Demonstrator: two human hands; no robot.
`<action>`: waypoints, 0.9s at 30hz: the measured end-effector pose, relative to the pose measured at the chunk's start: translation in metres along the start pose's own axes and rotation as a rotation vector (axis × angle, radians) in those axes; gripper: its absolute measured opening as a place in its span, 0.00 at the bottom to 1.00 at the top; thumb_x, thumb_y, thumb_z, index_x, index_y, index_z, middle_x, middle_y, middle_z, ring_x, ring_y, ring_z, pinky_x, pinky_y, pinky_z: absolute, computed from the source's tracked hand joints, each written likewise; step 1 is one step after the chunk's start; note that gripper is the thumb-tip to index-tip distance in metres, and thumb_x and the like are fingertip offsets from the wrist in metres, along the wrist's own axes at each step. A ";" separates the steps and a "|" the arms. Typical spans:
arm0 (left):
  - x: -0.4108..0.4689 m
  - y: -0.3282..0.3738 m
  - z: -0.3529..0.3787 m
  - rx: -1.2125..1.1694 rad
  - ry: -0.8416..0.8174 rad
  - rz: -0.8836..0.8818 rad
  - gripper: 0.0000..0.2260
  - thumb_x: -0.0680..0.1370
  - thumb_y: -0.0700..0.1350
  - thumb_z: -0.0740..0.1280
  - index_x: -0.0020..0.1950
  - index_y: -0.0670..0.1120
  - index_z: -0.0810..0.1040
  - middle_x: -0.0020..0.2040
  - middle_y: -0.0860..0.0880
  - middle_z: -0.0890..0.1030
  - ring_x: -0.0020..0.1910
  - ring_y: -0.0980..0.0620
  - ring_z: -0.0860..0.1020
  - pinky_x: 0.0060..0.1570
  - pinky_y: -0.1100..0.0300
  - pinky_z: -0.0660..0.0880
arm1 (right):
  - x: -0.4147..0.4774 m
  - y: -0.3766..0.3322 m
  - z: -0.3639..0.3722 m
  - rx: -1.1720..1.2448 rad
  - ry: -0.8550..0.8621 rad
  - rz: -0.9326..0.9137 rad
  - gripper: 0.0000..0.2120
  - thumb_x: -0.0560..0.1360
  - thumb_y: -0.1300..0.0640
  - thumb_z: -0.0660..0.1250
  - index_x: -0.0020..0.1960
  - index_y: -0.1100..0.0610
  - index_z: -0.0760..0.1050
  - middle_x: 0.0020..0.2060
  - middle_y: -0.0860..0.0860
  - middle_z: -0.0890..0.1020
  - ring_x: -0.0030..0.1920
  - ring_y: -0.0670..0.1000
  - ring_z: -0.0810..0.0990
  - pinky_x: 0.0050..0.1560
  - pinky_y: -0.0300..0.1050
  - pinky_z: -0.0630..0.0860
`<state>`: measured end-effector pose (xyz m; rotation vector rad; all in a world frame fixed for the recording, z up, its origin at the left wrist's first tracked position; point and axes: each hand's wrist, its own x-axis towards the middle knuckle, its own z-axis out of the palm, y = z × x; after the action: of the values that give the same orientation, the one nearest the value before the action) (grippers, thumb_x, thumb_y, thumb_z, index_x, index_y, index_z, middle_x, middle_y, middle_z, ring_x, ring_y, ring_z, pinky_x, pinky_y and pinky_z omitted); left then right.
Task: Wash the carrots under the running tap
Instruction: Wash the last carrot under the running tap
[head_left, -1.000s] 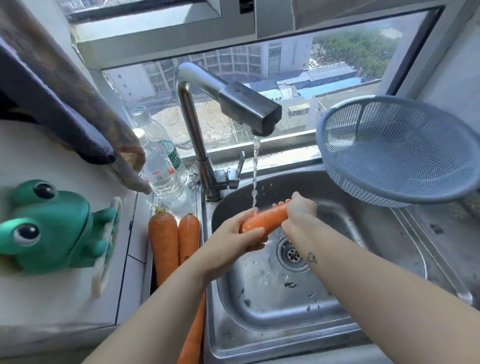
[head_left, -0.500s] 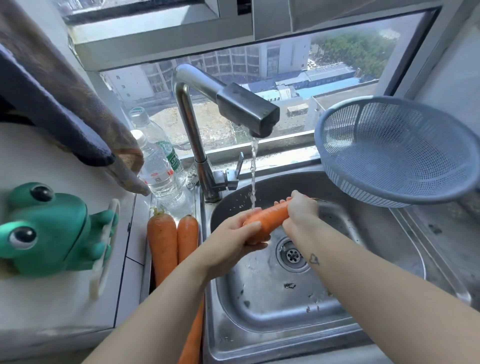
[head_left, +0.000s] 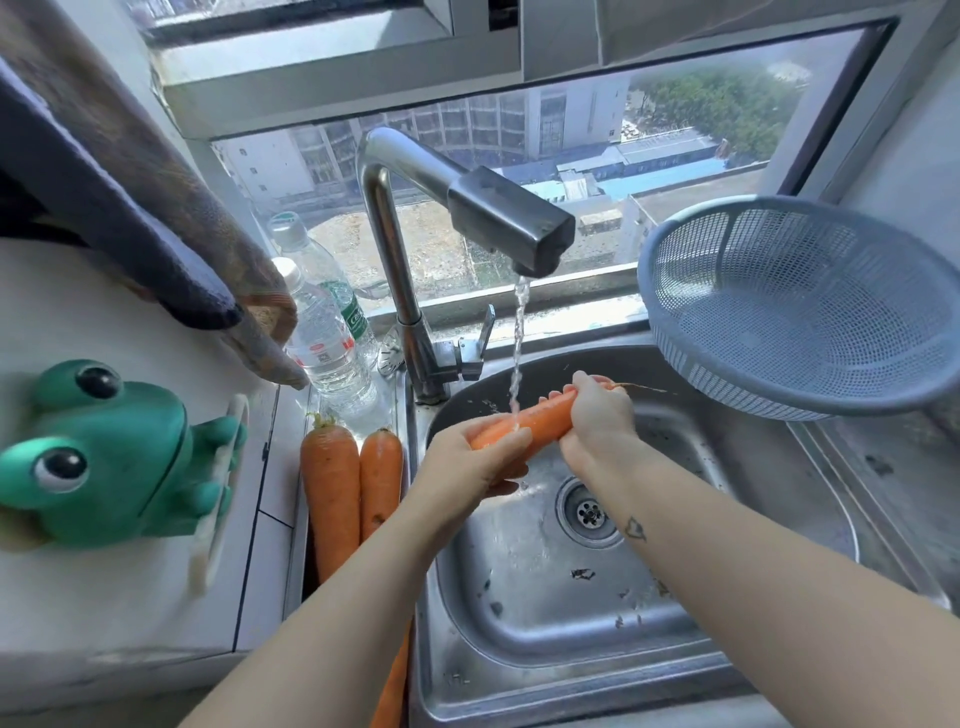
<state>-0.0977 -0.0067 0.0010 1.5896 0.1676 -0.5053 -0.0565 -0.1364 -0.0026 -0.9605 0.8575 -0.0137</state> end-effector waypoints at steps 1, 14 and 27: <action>-0.001 0.000 0.001 0.020 0.010 -0.016 0.10 0.76 0.45 0.70 0.56 0.46 0.80 0.45 0.46 0.83 0.39 0.52 0.82 0.41 0.62 0.79 | -0.003 0.000 -0.001 -0.002 -0.037 -0.019 0.02 0.81 0.63 0.58 0.52 0.59 0.65 0.41 0.55 0.72 0.37 0.51 0.75 0.39 0.47 0.77; -0.021 -0.007 -0.009 -0.197 -0.309 -0.284 0.20 0.81 0.55 0.57 0.64 0.43 0.74 0.50 0.44 0.83 0.43 0.50 0.81 0.44 0.56 0.77 | -0.022 0.008 -0.005 -0.208 -0.394 0.074 0.04 0.81 0.60 0.60 0.55 0.59 0.68 0.41 0.57 0.74 0.35 0.50 0.75 0.39 0.45 0.78; -0.013 -0.003 0.010 0.047 -0.134 -0.105 0.13 0.80 0.52 0.62 0.52 0.42 0.76 0.42 0.45 0.79 0.34 0.51 0.78 0.34 0.59 0.76 | -0.014 0.004 0.001 -0.287 -0.331 0.028 0.07 0.81 0.60 0.59 0.57 0.61 0.68 0.45 0.57 0.74 0.39 0.52 0.77 0.41 0.46 0.79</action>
<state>-0.1133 -0.0140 0.0035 1.5922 0.1393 -0.6996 -0.0672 -0.1281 0.0033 -1.1799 0.5744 0.2918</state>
